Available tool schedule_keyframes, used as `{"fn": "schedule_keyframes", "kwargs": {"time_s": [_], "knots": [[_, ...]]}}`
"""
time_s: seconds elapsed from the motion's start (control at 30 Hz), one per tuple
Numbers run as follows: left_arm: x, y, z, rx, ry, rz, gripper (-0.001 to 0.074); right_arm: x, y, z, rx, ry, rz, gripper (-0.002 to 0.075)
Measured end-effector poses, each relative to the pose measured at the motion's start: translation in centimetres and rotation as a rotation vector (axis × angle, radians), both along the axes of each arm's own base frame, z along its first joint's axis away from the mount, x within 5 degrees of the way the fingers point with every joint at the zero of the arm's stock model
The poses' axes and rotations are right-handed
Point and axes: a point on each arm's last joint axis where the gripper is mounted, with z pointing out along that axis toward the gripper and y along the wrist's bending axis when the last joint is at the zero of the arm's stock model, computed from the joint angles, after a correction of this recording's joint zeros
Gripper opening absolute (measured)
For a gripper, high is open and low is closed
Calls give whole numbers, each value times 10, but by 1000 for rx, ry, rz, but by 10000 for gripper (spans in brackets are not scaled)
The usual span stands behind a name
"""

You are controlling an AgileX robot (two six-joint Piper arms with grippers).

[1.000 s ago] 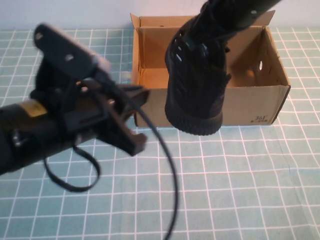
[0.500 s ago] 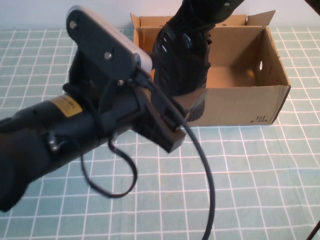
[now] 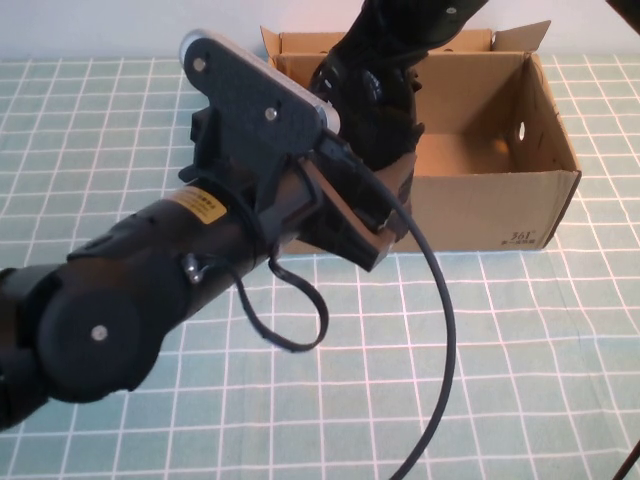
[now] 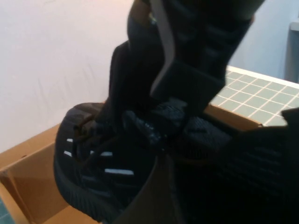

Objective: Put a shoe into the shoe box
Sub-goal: Hand over the shoe

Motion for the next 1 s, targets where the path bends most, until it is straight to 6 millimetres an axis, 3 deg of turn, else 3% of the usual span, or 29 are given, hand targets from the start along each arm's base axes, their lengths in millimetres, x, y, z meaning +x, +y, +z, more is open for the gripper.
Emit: {"fn": "schedule_keyframes", "kwargs": {"time_s": [0.57, 1.0], "knots": [[17, -9, -21, 5, 3, 77, 619, -2, -1, 2, -2, 15, 0, -5], [23, -11, -27, 32, -22, 101, 383, -2, -1, 1, -4, 18, -1, -5]]}}
